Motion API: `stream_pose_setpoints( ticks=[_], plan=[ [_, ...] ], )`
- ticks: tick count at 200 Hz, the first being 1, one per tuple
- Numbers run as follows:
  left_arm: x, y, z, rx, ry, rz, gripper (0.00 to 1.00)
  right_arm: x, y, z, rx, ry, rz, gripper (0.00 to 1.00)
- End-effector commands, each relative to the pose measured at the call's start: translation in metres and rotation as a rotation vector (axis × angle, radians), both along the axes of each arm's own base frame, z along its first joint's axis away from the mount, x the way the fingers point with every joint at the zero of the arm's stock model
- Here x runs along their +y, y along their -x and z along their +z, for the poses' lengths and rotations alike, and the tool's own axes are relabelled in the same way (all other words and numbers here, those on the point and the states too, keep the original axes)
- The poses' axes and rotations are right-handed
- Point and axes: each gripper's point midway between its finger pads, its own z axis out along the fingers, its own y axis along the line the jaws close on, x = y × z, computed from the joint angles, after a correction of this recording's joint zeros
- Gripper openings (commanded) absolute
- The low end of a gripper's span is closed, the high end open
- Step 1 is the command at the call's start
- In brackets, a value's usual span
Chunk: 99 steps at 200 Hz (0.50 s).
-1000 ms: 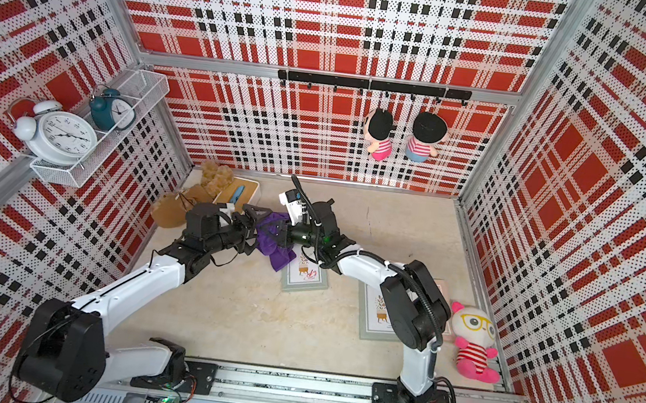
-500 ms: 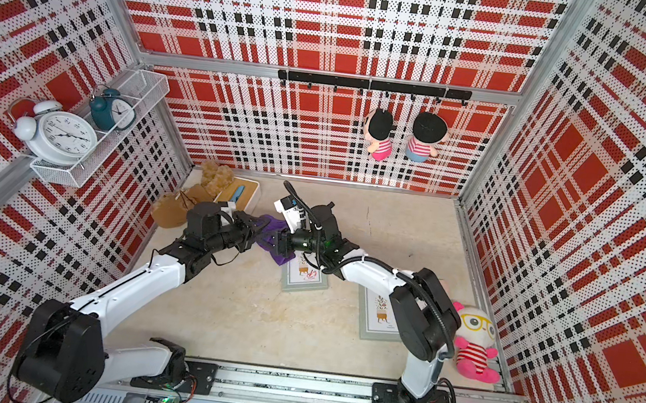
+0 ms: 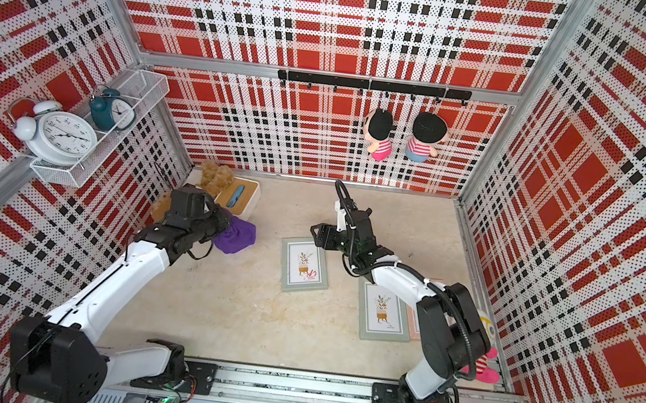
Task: Wipe the picture frame with a cloth
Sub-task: Adjust the cleaning item, then wipe the dirt from the picture frame.
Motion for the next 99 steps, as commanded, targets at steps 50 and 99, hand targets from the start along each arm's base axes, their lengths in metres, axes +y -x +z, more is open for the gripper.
stream_pose_setpoints(
  ticks=[50, 99],
  plan=[
    [-0.055, 0.016, -0.058, 0.096, -0.292, -0.22, 0.0, -0.023, -0.014, -0.1, 0.306, 0.172, -0.124, 0.47],
    [-0.108, 0.014, -0.097, 0.099, -0.246, -0.341, 0.0, -0.024, -0.01, -0.12, 0.361, 0.176, -0.108, 0.29]
  ],
)
